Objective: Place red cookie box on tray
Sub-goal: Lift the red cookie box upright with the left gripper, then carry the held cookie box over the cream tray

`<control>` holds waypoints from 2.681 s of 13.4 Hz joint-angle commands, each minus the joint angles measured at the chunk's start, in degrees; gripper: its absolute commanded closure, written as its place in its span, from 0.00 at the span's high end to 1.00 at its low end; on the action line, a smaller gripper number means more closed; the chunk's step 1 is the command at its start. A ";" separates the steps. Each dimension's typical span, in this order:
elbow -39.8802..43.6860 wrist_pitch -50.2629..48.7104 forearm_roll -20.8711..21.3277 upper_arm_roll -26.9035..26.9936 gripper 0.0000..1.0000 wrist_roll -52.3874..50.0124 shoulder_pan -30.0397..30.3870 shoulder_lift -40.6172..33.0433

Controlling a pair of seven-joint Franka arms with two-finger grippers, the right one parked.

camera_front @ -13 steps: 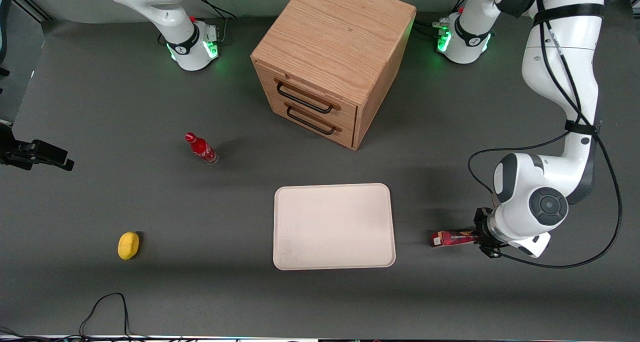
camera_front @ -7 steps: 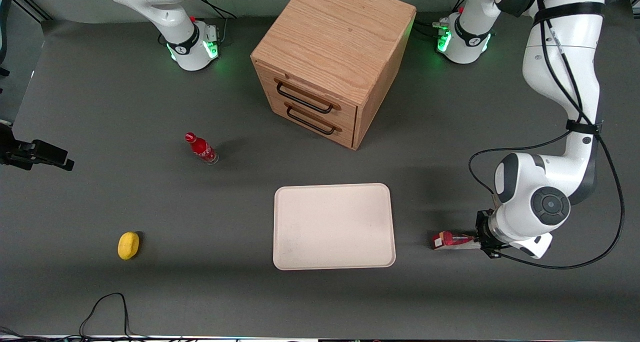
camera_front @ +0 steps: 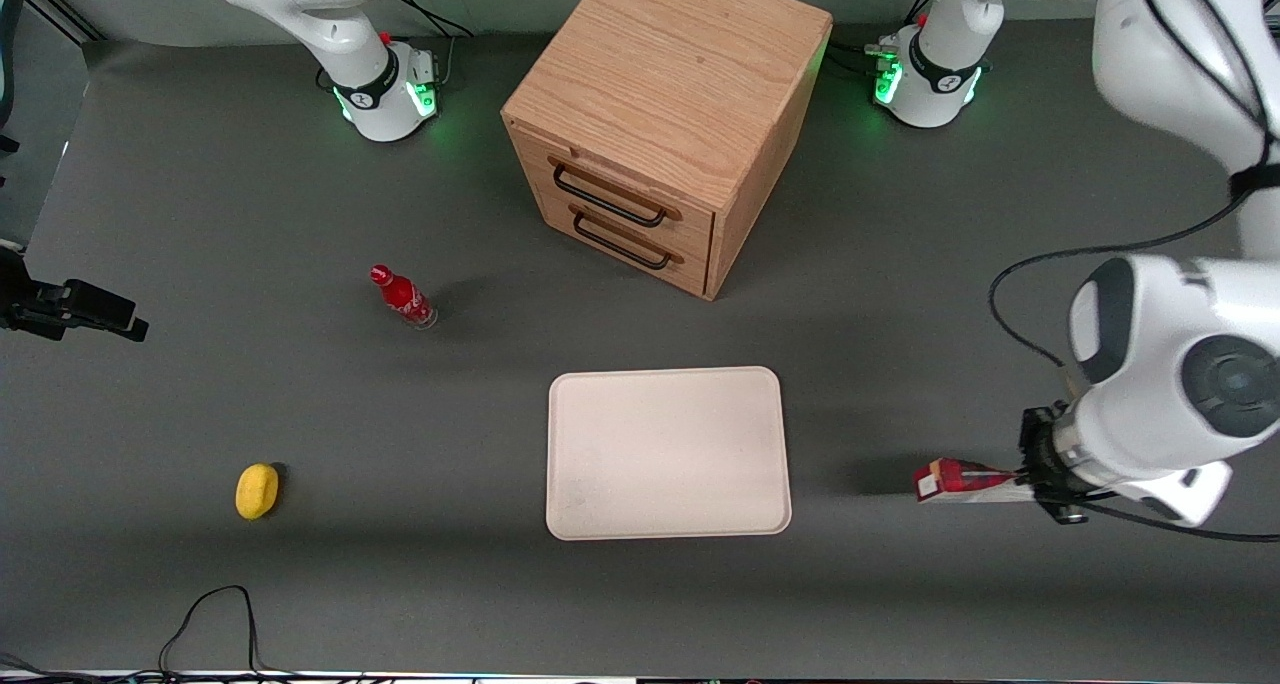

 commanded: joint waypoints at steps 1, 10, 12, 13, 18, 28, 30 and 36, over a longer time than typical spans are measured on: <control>7.77 -9.61 0.65 -0.29 0.00 3.43 -0.31 -1.25; 7.96 -14.56 -0.14 -3.19 0.00 10.74 -0.93 -7.06; 7.96 -14.03 -0.14 -5.21 0.00 13.53 -0.93 -6.89; 7.96 -13.86 -0.05 -6.96 0.00 17.90 -1.02 -6.71; 7.96 -13.59 0.04 -15.22 0.00 33.14 -1.10 -6.54; 8.05 -13.60 3.64 -16.82 0.00 66.80 -10.77 -6.10; 8.05 -13.42 3.73 -17.17 0.00 68.47 -12.61 -5.31; 7.52 -11.50 3.20 -16.73 0.00 71.83 -12.62 -1.45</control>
